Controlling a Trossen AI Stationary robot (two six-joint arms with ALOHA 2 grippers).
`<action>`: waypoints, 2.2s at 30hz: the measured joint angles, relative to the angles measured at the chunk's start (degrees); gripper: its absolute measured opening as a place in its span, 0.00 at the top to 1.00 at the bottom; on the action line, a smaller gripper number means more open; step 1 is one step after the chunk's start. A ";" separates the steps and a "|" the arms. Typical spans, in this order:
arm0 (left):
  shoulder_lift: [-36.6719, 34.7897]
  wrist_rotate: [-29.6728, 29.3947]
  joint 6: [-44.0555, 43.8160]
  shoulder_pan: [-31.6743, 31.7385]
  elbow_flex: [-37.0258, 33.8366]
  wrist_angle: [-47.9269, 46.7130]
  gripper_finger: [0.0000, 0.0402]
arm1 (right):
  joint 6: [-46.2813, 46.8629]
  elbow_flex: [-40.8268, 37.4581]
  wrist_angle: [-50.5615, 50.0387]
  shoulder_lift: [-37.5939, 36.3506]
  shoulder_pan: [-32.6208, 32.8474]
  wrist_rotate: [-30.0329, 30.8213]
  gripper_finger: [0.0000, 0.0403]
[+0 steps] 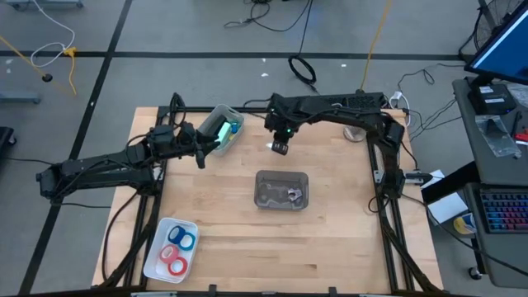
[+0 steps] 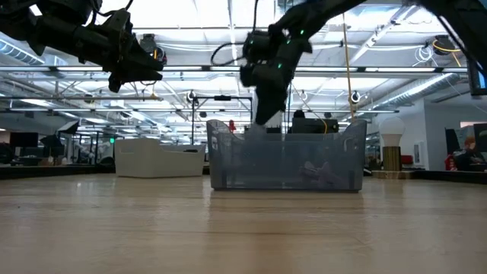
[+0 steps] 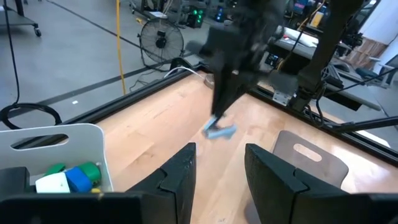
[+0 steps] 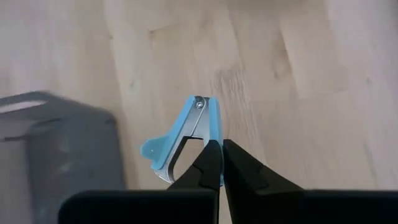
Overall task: Pick and place Stapler, Stapler remover, tape
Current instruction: Put the blue staple remover into the black bin
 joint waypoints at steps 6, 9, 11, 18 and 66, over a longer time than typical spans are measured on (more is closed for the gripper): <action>-0.02 0.14 -0.19 0.00 0.00 0.01 0.66 | 4.69 0.00 -5.88 -6.60 1.47 -6.78 1.00; -0.01 0.14 -0.19 0.00 0.00 0.01 0.66 | 7.36 0.04 -6.78 -9.56 3.40 -11.81 1.00; -0.01 0.58 -0.21 0.00 0.00 0.01 0.66 | 8.97 0.04 -7.80 -11.09 5.21 -14.84 1.00; -0.02 3.04 -0.28 -0.04 0.00 -0.01 0.66 | 11.77 0.04 -5.47 -12.59 13.16 -19.32 1.00; 0.00 2.94 -0.82 -4.83 0.00 -0.02 0.66 | 15.00 -32.17 32.50 -9.11 18.77 0.13 0.95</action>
